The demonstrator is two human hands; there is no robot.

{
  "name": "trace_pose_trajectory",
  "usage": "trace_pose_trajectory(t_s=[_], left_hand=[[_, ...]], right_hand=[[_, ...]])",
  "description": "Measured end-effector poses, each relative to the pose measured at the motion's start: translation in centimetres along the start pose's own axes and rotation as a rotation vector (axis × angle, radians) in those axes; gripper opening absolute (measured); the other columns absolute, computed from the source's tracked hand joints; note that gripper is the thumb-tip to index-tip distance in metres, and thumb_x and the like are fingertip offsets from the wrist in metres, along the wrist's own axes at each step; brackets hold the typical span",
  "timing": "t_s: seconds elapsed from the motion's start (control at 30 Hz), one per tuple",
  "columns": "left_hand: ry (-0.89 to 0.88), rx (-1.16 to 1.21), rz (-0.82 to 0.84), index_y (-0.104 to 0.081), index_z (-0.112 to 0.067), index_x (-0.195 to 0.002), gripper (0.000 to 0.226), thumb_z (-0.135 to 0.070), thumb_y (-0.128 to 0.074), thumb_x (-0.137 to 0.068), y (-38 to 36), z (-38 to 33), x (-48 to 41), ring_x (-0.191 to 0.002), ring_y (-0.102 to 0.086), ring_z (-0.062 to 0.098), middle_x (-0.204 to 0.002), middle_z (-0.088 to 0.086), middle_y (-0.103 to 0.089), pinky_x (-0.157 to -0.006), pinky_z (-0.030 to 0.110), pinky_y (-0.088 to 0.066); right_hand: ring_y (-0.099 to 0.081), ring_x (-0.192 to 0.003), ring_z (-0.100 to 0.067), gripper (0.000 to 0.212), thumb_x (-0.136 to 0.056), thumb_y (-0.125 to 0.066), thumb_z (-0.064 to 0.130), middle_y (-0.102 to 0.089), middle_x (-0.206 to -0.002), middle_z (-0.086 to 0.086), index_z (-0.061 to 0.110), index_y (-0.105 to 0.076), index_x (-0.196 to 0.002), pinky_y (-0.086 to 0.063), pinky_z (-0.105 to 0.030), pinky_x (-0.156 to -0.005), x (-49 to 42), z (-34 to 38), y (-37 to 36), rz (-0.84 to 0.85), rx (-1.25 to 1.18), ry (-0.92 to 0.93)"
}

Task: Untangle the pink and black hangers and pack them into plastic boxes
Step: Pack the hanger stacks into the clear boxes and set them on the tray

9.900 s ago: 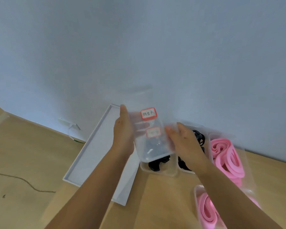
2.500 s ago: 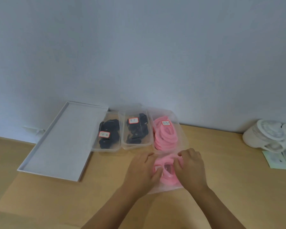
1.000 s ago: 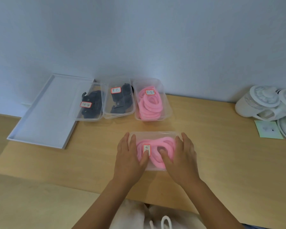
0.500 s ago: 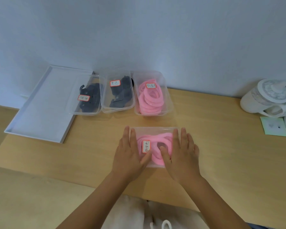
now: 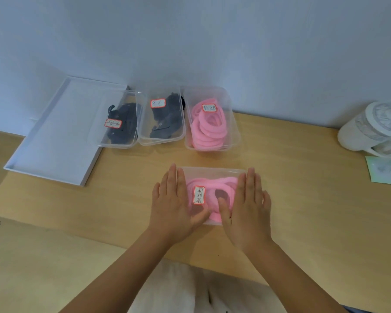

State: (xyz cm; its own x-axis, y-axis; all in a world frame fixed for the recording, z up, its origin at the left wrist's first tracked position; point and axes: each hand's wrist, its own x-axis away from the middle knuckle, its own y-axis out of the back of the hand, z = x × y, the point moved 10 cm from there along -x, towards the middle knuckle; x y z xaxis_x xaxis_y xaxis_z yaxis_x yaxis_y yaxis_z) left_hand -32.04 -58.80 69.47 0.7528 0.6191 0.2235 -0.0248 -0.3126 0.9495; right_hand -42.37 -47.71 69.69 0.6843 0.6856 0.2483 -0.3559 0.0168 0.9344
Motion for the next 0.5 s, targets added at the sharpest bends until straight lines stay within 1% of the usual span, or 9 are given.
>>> trace_pose_trajectory(t_s=[0.1, 0.13, 0.17, 0.2, 0.23, 0.27, 0.4, 0.43, 0.5], left_hand=[[0.009, -0.066, 0.076, -0.039, 0.009, -0.136, 0.114, -0.083, -0.011, -0.077, -0.4, 0.2, 0.3, -0.124, -0.05, 0.04, -0.143, 0.029, -0.038, -0.093, 0.057, -0.043], [0.012, -0.072, 0.072, -0.038, 0.009, -0.137, 0.118, -0.086, -0.007, -0.074, -0.3, 0.1, 0.2, -0.125, -0.049, 0.04, -0.144, 0.029, -0.037, -0.094, 0.058, -0.042], [0.015, -0.093, 0.082, -0.031, 0.009, -0.141, 0.124, -0.088, -0.002, -0.07, 0.0, 0.0, 0.0, -0.13, -0.043, 0.039, -0.148, 0.028, -0.03, -0.099, 0.058, -0.037], [0.014, -0.131, 0.102, -0.017, 0.007, -0.146, 0.13, -0.09, 0.004, -0.062, 0.3, -0.1, -0.1, -0.138, -0.031, 0.037, -0.153, 0.026, -0.017, -0.106, 0.058, -0.028], [0.012, -0.159, 0.145, -0.001, 0.004, -0.148, 0.136, -0.092, 0.01, -0.053, 0.2, 0.1, -0.2, -0.144, -0.015, 0.033, -0.156, 0.023, -0.001, -0.112, 0.055, -0.016], [0.02, -0.167, 0.189, 0.012, 0.001, -0.147, 0.139, -0.093, 0.015, -0.043, 0.0, 0.4, -0.2, -0.146, -0.002, 0.03, -0.157, 0.019, 0.012, -0.114, 0.053, -0.006], [-0.002, -0.187, 0.202, 0.026, 0.002, -0.14, 0.144, -0.091, 0.025, -0.03, -0.3, 0.3, -0.2, -0.145, 0.014, 0.03, -0.154, 0.019, 0.022, -0.114, 0.053, 0.002], [-0.023, -0.183, 0.159, 0.022, 0.004, -0.14, 0.142, -0.092, 0.025, -0.036, -0.1, 0.1, -0.3, -0.144, 0.014, 0.031, -0.155, 0.022, 0.017, -0.114, 0.055, -0.001], [-0.121, -0.191, 0.039, -0.007, 0.006, -0.146, 0.132, -0.092, 0.009, -0.059, 0.3, -0.6, -0.5, -0.144, -0.004, 0.033, -0.154, 0.027, -0.011, -0.111, 0.06, -0.012]], right_hand=[[0.015, -0.144, -0.023, 0.086, -0.065, 0.022, 0.057, 0.032, -0.147, -0.007, 0.007, 0.027, -0.135, 0.003, -0.042, -0.116, 0.0, -0.1, -0.4, 0.094, 0.071, 0.014], [0.003, -0.146, -0.027, 0.09, -0.069, 0.019, 0.057, 0.018, -0.154, -0.013, 0.003, 0.017, -0.141, -0.003, -0.043, -0.116, -0.3, -0.1, 0.0, 0.079, 0.112, 0.007], [-0.017, -0.143, -0.033, 0.091, -0.077, 0.011, 0.058, -0.007, -0.155, -0.021, 0.001, -0.003, -0.147, -0.014, -0.047, -0.115, -0.5, -0.1, 0.5, 0.041, 0.164, 0.007], [-0.039, -0.132, -0.037, 0.085, -0.084, -0.002, 0.056, -0.033, -0.146, -0.026, 0.002, -0.026, -0.145, -0.026, -0.051, -0.109, -0.8, -0.1, 0.9, -0.006, 0.19, 0.01], [-0.052, -0.119, -0.04, 0.075, -0.087, -0.016, 0.054, -0.049, -0.133, -0.027, 0.005, -0.04, -0.138, -0.034, -0.053, -0.102, -1.0, 0.0, 0.8, -0.007, 0.183, 0.012], [-0.057, -0.112, -0.04, 0.069, -0.085, -0.024, 0.052, -0.055, -0.125, -0.028, 0.007, -0.044, -0.135, -0.038, -0.054, -0.097, -1.1, 0.1, 0.9, -0.013, 0.183, 0.016], [-0.045, -0.126, -0.04, 0.073, -0.088, -0.023, 0.052, -0.046, -0.137, -0.026, 0.002, -0.042, -0.137, -0.035, -0.053, -0.102, -1.3, 0.4, 0.4, -0.051, 0.195, 0.072], [-0.041, -0.13, -0.038, 0.073, -0.092, -0.019, 0.052, -0.043, -0.14, -0.024, -0.001, -0.041, -0.137, -0.032, -0.05, -0.103, -1.3, 0.4, 0.4, -0.077, 0.202, 0.092], [-0.035, -0.134, -0.034, 0.077, -0.095, -0.009, 0.054, -0.037, -0.145, -0.023, -0.003, -0.039, -0.137, -0.027, -0.047, -0.105, -1.2, 0.6, 0.3, -0.09, 0.194, 0.138]])
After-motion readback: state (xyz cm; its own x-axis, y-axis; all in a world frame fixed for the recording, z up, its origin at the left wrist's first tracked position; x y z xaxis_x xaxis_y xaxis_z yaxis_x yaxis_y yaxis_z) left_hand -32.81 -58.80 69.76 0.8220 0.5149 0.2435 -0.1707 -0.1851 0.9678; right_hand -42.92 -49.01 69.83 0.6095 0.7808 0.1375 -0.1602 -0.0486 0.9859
